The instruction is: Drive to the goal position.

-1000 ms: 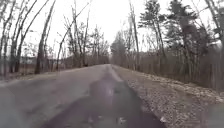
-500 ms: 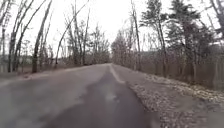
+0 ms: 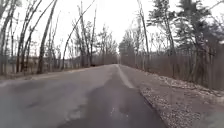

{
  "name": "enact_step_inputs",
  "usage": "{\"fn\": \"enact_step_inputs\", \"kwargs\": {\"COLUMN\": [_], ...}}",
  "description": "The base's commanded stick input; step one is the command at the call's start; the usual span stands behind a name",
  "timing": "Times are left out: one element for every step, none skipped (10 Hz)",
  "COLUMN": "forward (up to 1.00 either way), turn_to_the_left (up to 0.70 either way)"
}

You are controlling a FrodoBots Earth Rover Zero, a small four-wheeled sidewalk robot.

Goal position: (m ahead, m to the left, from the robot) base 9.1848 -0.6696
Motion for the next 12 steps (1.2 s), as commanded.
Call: {"fn": "enact_step_inputs", "kwargs": {"forward": [0.85,0.85,0.85,0.85,0.85,0.85,0.85,0.85,0.85,0.85,0.85,0.85], "turn_to_the_left": [0.00,0.00,0.00,0.00,0.00,0.00,0.00,0.00,0.00,0.00,0.00,0.00]}}
